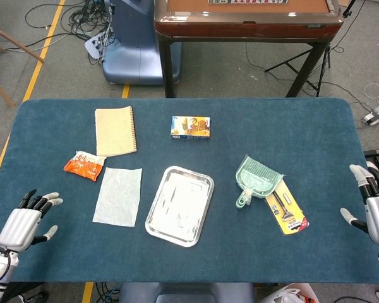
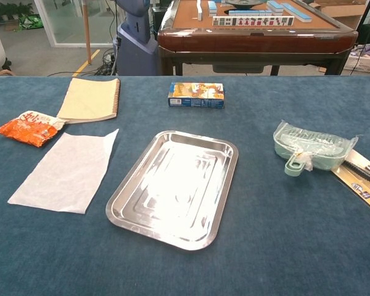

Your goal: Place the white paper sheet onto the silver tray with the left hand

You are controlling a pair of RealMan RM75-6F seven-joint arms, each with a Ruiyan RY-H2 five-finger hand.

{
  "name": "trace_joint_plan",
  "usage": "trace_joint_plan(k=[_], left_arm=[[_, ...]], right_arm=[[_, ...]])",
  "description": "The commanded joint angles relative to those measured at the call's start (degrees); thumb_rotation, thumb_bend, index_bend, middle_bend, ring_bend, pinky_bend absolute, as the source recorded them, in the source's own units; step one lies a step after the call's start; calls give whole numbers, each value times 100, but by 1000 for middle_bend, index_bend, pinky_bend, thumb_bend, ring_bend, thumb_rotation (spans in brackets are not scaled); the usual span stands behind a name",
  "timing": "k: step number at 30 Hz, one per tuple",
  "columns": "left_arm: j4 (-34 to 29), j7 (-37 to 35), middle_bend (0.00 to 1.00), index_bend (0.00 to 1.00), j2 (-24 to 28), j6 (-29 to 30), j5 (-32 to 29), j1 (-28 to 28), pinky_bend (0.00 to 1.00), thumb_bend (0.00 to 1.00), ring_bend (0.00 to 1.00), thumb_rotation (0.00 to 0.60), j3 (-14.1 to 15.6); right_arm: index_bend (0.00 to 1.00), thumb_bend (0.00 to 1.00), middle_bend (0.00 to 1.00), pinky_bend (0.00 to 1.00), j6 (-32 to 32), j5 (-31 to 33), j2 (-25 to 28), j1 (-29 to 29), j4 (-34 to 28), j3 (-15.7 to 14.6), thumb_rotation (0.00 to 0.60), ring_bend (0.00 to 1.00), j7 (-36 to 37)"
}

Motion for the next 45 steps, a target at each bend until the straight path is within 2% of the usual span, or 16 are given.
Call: trace_joint_plan(k=[1,12,20,36,45], left_arm=[[264,-203,198,278,-200,-141,120,-175,38,260,193,600,20],[1305,-531,198,305,-1101,-349,556,-663,38,260,193,600,102],[1826,-699,198,303,-1584,-498,632,-870,39,258,193,600,209],[2679,-907,198,296,-1924,-504,562,-923,38,239,192,600,391],[2958,-1052,198,295,-2093,-505,531,-985,38,239,192,600,423]], right_arm=[[112,115,179,171,-2,17,0,-18,0,-13,600,103,15],[112,115,179,171,40,17,-4,-77,-5,-40,600,103,67],[112,115,179,171,78,43,18,-133,-21,-52,600,103,90],[112,115,179,171,53,63,-11,-157,2,-64,600,103,131],[112,115,179,171,123,62,15,-214,-2,-66,600,103,155]])
